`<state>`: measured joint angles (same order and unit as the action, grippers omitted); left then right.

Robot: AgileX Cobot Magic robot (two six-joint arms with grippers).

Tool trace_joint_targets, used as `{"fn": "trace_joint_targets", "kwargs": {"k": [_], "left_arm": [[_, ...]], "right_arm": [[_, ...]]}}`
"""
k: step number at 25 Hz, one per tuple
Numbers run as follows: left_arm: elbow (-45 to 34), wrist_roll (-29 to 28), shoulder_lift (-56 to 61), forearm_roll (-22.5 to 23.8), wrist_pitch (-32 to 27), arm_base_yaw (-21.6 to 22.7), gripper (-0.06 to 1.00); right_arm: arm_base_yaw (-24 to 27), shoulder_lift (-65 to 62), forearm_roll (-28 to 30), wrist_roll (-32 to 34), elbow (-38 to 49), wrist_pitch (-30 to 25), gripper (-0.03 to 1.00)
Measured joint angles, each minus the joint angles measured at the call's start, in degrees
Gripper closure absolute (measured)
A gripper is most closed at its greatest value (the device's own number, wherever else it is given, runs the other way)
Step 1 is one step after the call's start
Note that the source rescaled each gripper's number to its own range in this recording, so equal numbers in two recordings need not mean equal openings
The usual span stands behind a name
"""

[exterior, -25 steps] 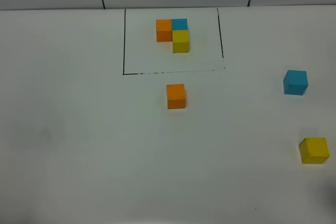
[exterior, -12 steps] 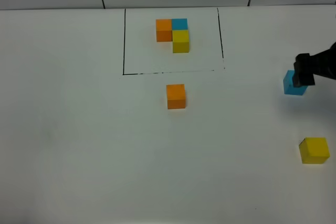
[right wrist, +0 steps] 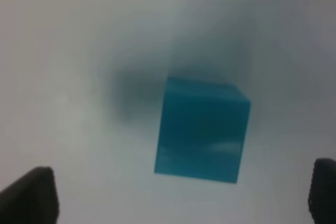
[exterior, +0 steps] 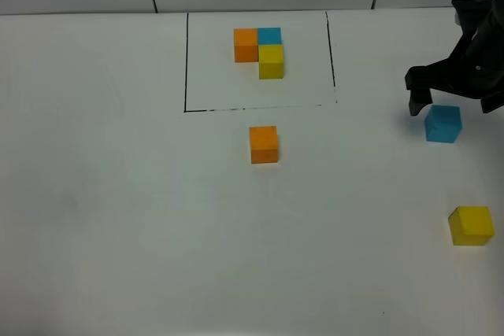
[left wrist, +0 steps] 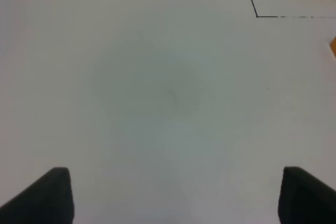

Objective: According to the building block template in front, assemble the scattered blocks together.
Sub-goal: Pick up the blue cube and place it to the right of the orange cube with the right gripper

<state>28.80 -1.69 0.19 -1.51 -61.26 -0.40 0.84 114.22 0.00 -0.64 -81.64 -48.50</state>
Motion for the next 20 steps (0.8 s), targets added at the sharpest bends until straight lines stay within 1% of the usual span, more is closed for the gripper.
{"fn": "trace_joint_targets", "kwargs": {"k": [4,10,20], "left_arm": [[0.0,0.0,0.0,0.0,0.0,0.0,0.14],[0.0,0.0,0.0,0.0,0.0,0.0,0.14],[0.0,0.0,0.0,0.0,0.0,0.0,0.14]], "right_arm": [[0.3,2.8,1.9,1.7,-2.2,0.1,0.01],[2.2,5.1,2.4,2.1,-2.4,0.8,0.01],[2.3,9.3,2.3,2.1,-2.5,1.7,0.03]]}}
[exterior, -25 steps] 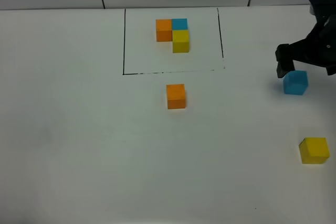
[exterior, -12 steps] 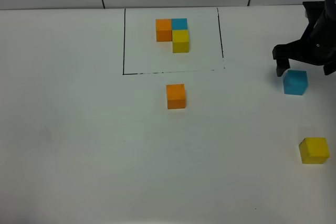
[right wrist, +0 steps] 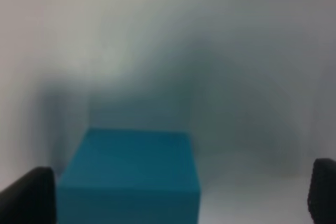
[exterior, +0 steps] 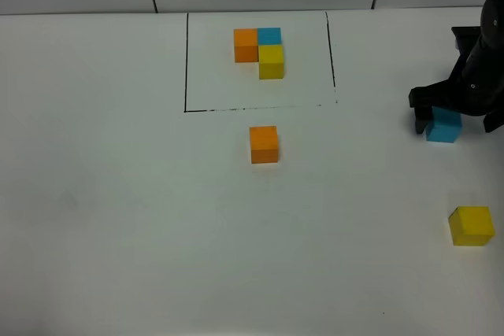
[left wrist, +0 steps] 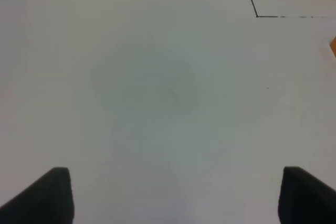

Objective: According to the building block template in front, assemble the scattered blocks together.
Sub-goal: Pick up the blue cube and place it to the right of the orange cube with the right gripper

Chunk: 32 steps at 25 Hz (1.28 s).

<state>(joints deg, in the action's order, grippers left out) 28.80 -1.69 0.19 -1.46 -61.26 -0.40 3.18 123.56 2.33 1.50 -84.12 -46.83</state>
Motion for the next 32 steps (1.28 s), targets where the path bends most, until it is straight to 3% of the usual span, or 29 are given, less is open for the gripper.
{"fn": "trace_joint_targets", "kwargs": {"k": [4,7,9,12,17,24,32], "left_arm": [[0.0,0.0,0.0,0.0,0.0,0.0,0.14],[0.0,0.0,0.0,0.0,0.0,0.0,0.14],[0.0,0.0,0.0,0.0,0.0,0.0,0.14],[0.0,0.0,0.0,0.0,0.0,0.0,0.14],[0.0,0.0,0.0,0.1,0.0,0.0,0.14],[0.0,0.1,0.0,0.1,0.0,0.0,0.14],[0.0,0.1,0.0,0.1,0.0,0.0,0.14]], "right_arm": [[0.0,1.1,-1.4,-0.2,-0.1,0.1,0.09],[0.0,1.1,-2.3,-0.3,-0.2,0.0,0.25],[-0.1,1.2,-2.3,-0.4,-0.4,-0.2,0.45],[-0.1,1.3,-2.3,-0.4,-0.4,-1.1,0.96],[-1.7,0.3,-0.9,-6.2,-0.5,-4.3,0.97],[-13.6,-1.7,-0.9,-37.9,-0.5,-11.9,0.97],[-23.5,-1.6,1.6,-55.9,-3.9,-9.8,0.97]]}}
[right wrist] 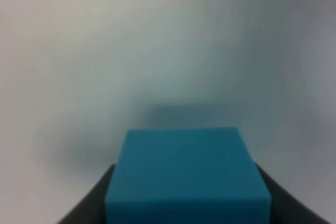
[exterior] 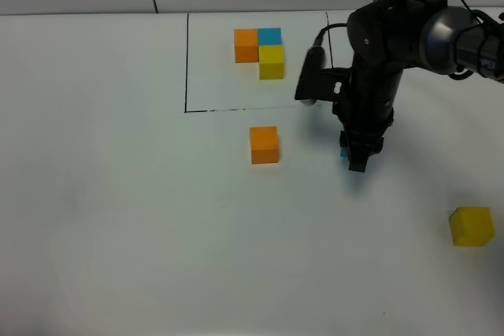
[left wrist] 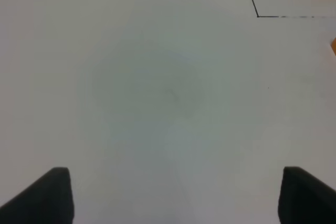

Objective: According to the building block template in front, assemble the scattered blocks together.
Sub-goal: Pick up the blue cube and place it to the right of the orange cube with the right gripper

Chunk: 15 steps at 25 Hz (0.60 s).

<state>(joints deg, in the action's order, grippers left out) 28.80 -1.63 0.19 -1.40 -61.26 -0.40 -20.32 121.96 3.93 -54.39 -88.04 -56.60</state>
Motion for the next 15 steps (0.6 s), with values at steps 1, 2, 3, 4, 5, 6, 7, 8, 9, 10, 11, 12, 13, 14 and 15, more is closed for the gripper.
{"fn": "trace_joint_targets", "kwargs": {"k": [1,2,3,4,5,6,7,8,9,10,11,12,13,14,15], "left_arm": [[0.0,0.0,0.0,0.0,0.0,0.0,0.14],[0.0,0.0,0.0,0.0,0.0,0.0,0.14],[0.0,0.0,0.0,0.0,0.0,0.0,0.14],[0.0,0.0,0.0,0.0,0.0,0.0,0.14],[0.0,0.0,0.0,0.0,0.0,0.0,0.14],[0.0,0.0,0.0,0.0,0.0,0.0,0.14],[0.0,0.0,0.0,0.0,0.0,0.0,0.14],[0.0,0.0,0.0,0.0,0.0,0.0,0.14],[0.0,0.0,0.0,0.0,0.0,0.0,0.14],[0.0,0.0,0.0,0.0,0.0,0.0,0.14],[0.0,0.0,0.0,0.0,0.0,0.0,0.14],[0.0,0.0,0.0,0.0,0.0,0.0,0.14],[0.0,0.0,0.0,0.0,0.0,0.0,0.14],[0.0,0.0,0.0,0.0,0.0,0.0,0.14],[0.0,0.0,0.0,0.0,0.0,0.0,0.14]], "right_arm": [[-0.6,0.3,-0.5,-2.6,-0.7,0.1,0.97],[-0.9,0.6,-1.3,-4.9,-1.6,0.1,0.97],[-1.2,1.3,-2.1,-6.6,-2.4,0.1,0.97],[-1.3,2.2,-2.9,-8.3,-3.5,-0.1,0.97],[-1.5,3.2,-3.9,-9.7,-4.8,-0.1,0.97],[-1.5,4.1,-4.6,-10.7,-5.9,-0.3,0.97],[-1.7,5.3,-5.2,-11.6,-7.2,-0.7,0.97],[-1.8,6.4,-5.8,-12.4,-8.7,-1.2,0.97],[-1.9,7.2,-6.3,-13.0,-10.2,-2.0,0.97],[-2.1,8.4,-6.7,-13.3,-11.6,-2.7,0.97],[-2.3,9.4,-6.8,-13.7,-13.3,-3.4,0.97],[-2.4,10.4,-6.8,-13.8,-14.8,-4.0,0.97],[-2.6,11.0,-7.0,-13.9,-15.9,-4.5,0.97],[-2.7,11.7,-7.0,-14.0,-17.0,-4.8,0.97],[-2.9,12.2,-7.0,-14.0,-17.7,-4.9,0.97]]}}
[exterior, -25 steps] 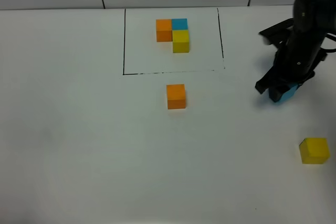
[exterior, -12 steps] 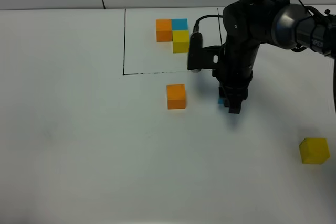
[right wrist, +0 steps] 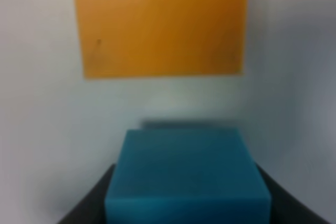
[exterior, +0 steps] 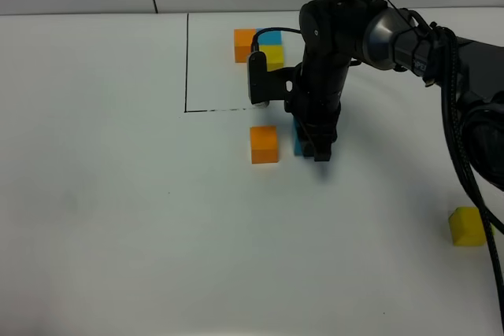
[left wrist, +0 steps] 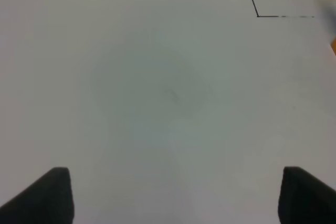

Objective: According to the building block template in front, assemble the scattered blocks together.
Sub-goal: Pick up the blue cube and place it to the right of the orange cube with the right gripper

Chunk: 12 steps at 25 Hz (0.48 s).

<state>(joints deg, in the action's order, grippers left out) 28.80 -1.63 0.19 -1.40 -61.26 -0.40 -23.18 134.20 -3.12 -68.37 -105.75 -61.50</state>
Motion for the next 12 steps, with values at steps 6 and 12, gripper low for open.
{"fn": "trace_joint_targets", "kwargs": {"k": [6,12], "left_arm": [[0.0,0.0,0.0,0.0,0.0,0.0,0.14],[0.0,0.0,0.0,0.0,0.0,0.0,0.14]], "right_arm": [[-0.9,1.3,-0.2,0.0,-0.5,-0.4,0.97],[-1.8,1.4,-0.6,1.1,-0.5,0.9,0.97]]}}
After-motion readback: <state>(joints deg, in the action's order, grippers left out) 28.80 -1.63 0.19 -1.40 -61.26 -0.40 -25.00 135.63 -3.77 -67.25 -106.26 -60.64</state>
